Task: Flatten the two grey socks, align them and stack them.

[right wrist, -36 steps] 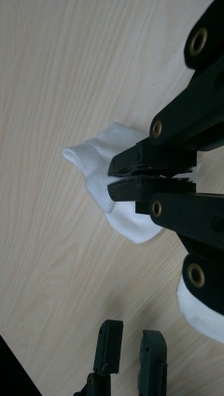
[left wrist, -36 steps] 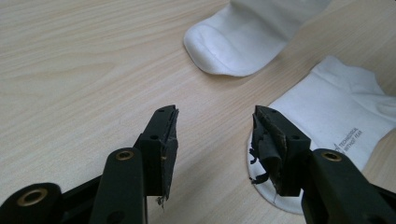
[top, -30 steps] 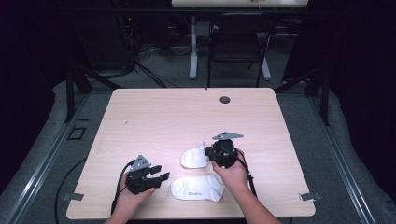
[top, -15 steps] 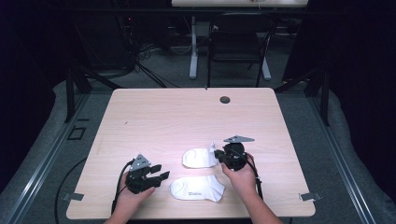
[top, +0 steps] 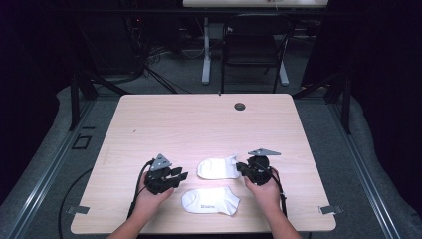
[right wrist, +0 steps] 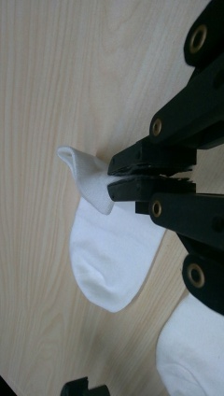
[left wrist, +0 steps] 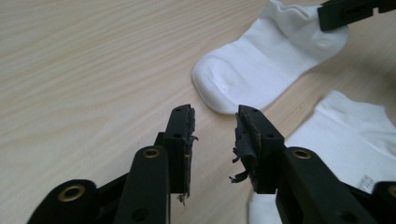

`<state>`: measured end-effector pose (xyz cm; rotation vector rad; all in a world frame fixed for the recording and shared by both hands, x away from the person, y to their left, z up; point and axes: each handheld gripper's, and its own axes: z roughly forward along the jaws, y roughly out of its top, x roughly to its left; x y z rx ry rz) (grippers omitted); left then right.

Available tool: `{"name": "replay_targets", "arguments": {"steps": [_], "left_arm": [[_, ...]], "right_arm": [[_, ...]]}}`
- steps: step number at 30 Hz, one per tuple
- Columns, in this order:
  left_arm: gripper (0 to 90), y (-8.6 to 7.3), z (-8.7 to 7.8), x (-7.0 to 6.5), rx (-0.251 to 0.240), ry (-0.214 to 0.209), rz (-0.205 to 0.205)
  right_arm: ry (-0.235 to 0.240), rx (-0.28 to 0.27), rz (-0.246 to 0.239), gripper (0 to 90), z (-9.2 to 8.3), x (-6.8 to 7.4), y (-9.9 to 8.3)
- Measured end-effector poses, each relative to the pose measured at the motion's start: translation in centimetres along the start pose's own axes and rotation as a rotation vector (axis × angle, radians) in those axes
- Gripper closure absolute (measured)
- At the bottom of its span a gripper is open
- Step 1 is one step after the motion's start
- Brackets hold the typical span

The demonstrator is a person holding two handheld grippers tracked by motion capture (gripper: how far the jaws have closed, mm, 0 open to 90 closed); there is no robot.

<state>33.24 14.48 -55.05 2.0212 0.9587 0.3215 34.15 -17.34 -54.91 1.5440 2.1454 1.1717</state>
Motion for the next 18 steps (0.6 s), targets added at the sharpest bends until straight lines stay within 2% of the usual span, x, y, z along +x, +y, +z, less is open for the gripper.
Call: {"name": "replay_targets", "arguments": {"steps": [5,8,12,18], "left_arm": [[77.6,1.4,2.2,-0.7,0.020,0.017,0.045],[82.9,2.0,3.3,-0.9,0.034,0.014,0.043],[86.3,2.4,4.8,-1.3,0.058,-0.003,0.051],[87.1,2.1,6.5,-1.9,0.117,-0.013,0.065]], "right_arm": [[-0.001,0.006,0.000,86.2,0.2,-0.2,-0.4],[0.007,0.007,0.001,86.3,0.4,-0.3,-0.5],[0.005,0.011,-0.009,86.3,0.4,-0.2,-0.6],[0.008,0.004,-0.012,86.1,0.2,-0.2,-0.6]]}}
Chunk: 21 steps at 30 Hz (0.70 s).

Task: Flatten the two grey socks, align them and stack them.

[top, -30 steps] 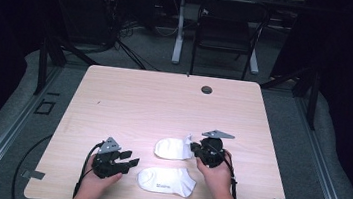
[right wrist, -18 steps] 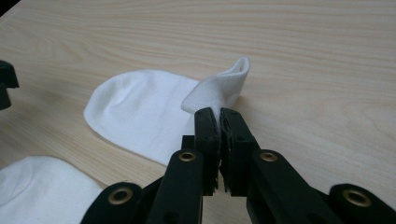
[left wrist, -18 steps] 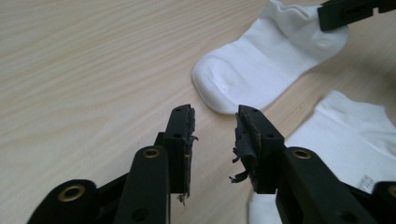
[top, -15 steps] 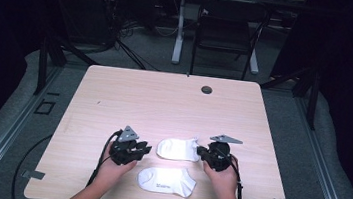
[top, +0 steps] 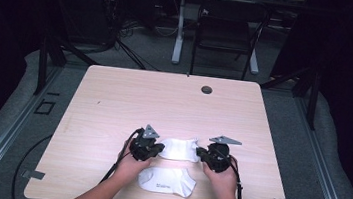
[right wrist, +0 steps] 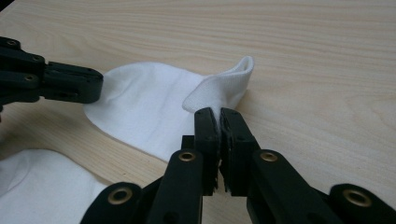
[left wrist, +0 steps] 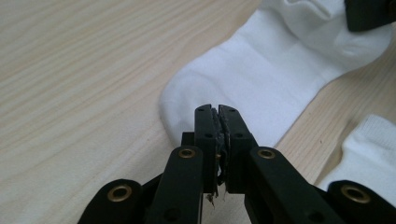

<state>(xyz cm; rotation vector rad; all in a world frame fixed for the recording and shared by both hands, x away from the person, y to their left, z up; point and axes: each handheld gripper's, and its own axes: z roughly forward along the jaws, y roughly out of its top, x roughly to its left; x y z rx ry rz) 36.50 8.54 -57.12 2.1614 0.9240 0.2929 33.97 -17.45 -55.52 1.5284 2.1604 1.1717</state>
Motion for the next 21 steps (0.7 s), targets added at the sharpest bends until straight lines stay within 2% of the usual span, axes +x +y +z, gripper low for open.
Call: {"name": "replay_targets", "arguments": {"steps": [4,11,17,21], "left_arm": [[87.1,-0.2,0.4,0.0,0.033,0.003,-0.003],[87.6,-0.8,-0.3,0.7,0.041,0.019,-0.006],[87.9,-1.8,-1.2,1.4,0.028,0.024,-0.045],[87.8,-2.2,-1.7,1.6,0.029,0.020,-0.048]], "right_arm": [[0.008,0.002,-0.005,86.0,0.0,0.1,-0.1],[0.013,-0.005,-0.004,85.7,-0.3,0.2,-0.1],[0.015,0.046,-0.014,84.4,0.4,0.1,-0.6],[0.008,0.080,-0.013,83.3,0.8,-0.1,-0.9]]}}
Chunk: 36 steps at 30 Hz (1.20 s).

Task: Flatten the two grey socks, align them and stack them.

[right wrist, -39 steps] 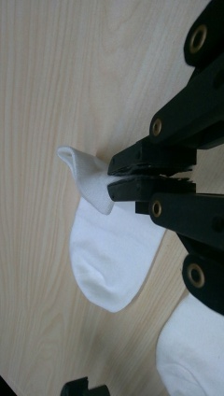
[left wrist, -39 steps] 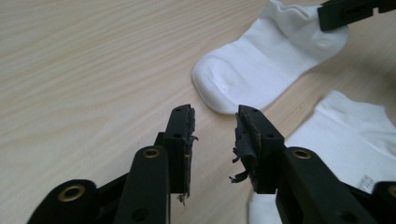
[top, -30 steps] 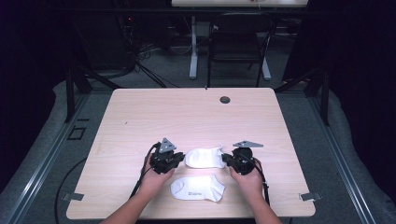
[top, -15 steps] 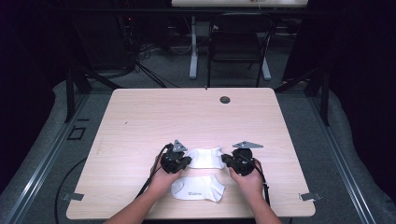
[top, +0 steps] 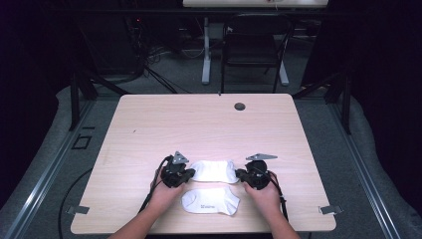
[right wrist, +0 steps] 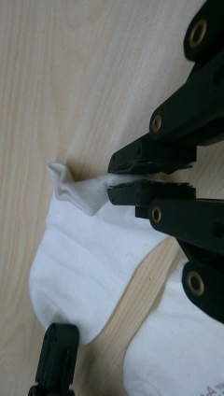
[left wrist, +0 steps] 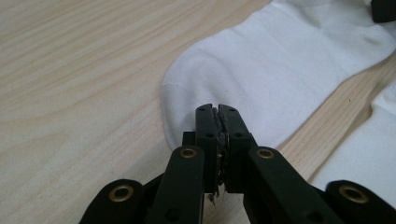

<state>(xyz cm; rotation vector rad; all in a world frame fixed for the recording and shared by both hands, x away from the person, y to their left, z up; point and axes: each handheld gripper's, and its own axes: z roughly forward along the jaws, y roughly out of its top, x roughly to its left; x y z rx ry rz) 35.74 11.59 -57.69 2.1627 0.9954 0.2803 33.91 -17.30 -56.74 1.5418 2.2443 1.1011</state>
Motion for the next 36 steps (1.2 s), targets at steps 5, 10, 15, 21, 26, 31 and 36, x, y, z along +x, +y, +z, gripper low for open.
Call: {"name": "replay_targets", "arguments": {"steps": [5,10,15,21,26,31,36], "left_arm": [[87.8,-0.4,-0.3,0.1,-0.002,0.000,-0.003],[87.0,-0.5,-0.5,0.2,-0.002,-0.004,-0.005],[82.9,-0.3,-0.9,0.3,-0.018,-0.013,-0.014],[80.6,0.1,-1.3,0.8,-0.035,-0.003,-0.033],[73.9,0.4,-1.3,1.4,-0.048,0.020,-0.053],[65.6,0.4,-0.7,1.6,-0.045,0.042,-0.046],[62.0,0.3,-0.2,1.9,-0.031,0.063,-0.053]], "right_arm": [[-0.014,0.008,0.009,83.2,0.1,-0.4,-0.2],[-0.014,-0.003,0.010,79.2,-0.2,-0.5,-0.1],[-0.002,-0.036,0.001,72.0,-0.7,-0.5,0.0],[0.015,-0.084,-0.042,59.6,0.0,0.3,0.1],[-0.012,-0.064,-0.076,58.0,1.1,0.9,0.3],[-0.019,-0.041,-0.075,65.1,1.5,0.8,0.5],[-0.015,-0.020,-0.041,76.3,1.6,0.4,0.5]]}}
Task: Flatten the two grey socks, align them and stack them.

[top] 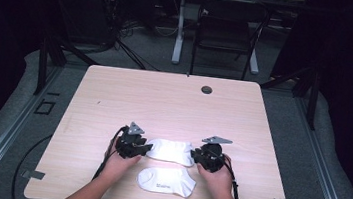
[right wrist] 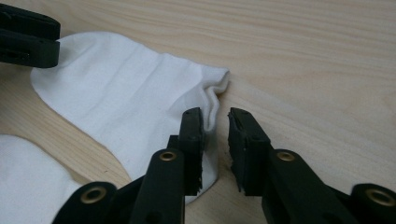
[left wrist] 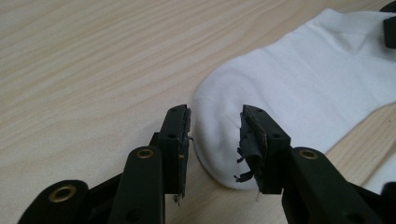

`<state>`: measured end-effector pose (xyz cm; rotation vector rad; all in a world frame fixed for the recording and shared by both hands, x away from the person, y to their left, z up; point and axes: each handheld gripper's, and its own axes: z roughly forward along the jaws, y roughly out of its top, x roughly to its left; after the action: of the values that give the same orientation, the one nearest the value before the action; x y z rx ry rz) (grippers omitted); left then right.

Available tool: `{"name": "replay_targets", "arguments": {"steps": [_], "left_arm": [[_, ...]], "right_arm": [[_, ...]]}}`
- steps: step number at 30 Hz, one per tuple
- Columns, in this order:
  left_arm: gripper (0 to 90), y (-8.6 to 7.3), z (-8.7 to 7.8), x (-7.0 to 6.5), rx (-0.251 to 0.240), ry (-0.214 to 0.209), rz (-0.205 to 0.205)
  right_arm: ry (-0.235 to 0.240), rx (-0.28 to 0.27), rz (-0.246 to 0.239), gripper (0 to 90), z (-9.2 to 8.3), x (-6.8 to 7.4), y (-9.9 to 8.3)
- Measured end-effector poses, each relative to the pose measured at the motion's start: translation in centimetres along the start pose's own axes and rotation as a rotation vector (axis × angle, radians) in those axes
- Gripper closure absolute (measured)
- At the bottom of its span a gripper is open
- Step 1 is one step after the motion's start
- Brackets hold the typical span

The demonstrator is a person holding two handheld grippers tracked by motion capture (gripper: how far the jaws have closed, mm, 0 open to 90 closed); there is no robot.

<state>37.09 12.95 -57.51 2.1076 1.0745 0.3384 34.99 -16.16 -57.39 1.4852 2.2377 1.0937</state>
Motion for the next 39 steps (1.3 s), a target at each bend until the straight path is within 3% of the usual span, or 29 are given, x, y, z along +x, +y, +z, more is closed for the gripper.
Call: {"name": "replay_targets", "arguments": {"steps": [5,12,25,34,39], "left_arm": [[62.8,0.1,0.1,0.2,-0.004,-0.004,-0.003],[65.9,0.0,0.6,0.0,-0.003,-0.002,0.009],[84.5,-0.1,0.6,-0.7,0.005,-0.017,0.027],[86.5,0.1,0.3,-0.6,0.010,-0.033,0.013],[86.7,0.3,-0.4,-0.7,-0.016,-0.048,0.007]], "right_arm": [[0.004,0.008,0.015,83.0,0.1,-0.4,0.0],[0.004,0.012,0.015,83.0,0.1,-0.4,0.0],[0.009,0.010,0.012,84.5,0.1,-0.4,0.0],[0.018,-0.003,0.011,85.6,-0.2,-0.3,0.1],[0.031,-0.012,0.009,85.8,-0.7,-0.4,0.3]]}}
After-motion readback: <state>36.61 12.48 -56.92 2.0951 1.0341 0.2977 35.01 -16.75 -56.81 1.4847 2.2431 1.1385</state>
